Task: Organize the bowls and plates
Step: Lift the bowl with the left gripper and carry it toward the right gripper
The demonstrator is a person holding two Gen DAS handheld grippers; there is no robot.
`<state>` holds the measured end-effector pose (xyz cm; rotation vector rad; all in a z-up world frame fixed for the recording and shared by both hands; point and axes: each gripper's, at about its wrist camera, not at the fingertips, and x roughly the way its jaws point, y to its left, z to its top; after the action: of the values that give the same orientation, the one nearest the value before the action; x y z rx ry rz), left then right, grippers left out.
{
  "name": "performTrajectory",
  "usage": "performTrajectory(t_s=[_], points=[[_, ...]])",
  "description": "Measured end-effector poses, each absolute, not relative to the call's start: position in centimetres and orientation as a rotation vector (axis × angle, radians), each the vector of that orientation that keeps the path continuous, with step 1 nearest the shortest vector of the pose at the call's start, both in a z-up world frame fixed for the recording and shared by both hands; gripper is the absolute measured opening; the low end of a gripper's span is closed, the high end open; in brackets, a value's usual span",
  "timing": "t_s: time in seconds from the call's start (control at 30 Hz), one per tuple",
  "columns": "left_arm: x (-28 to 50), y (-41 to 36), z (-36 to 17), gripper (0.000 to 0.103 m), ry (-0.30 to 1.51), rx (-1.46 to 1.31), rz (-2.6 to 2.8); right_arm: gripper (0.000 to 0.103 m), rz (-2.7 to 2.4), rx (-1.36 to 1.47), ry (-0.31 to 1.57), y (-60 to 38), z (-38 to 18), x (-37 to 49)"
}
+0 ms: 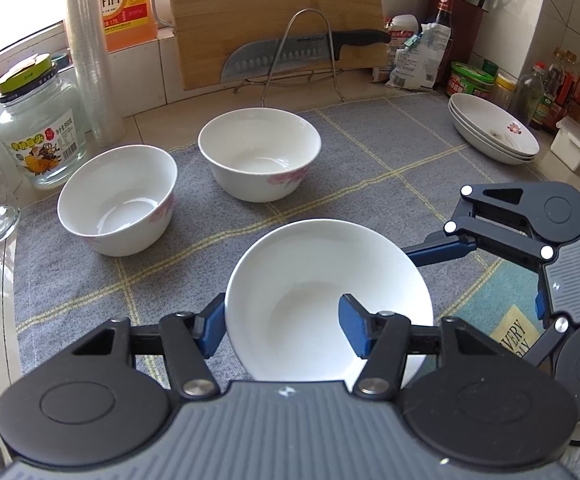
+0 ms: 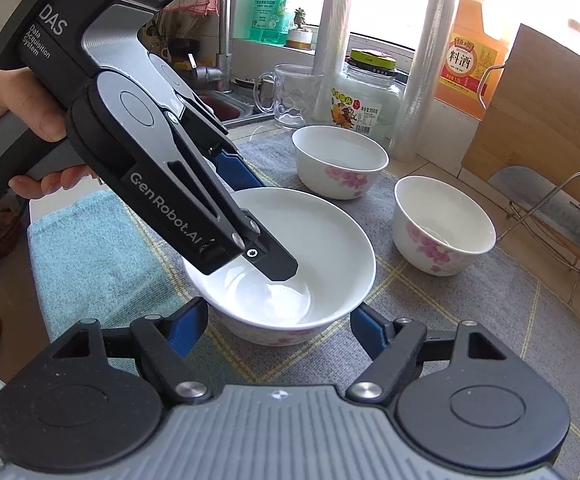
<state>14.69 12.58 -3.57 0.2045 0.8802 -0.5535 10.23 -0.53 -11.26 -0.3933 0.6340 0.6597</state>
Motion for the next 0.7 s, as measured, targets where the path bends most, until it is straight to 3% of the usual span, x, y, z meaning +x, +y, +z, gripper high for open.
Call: performTrajectory(t_s=[0.7], points=[[14.4, 4.9, -3.4, 0.058, 0.837, 0.269, -0.743, 0.082, 0.474, -0.341, 0.69, -6.9, -10.4, 7.4]])
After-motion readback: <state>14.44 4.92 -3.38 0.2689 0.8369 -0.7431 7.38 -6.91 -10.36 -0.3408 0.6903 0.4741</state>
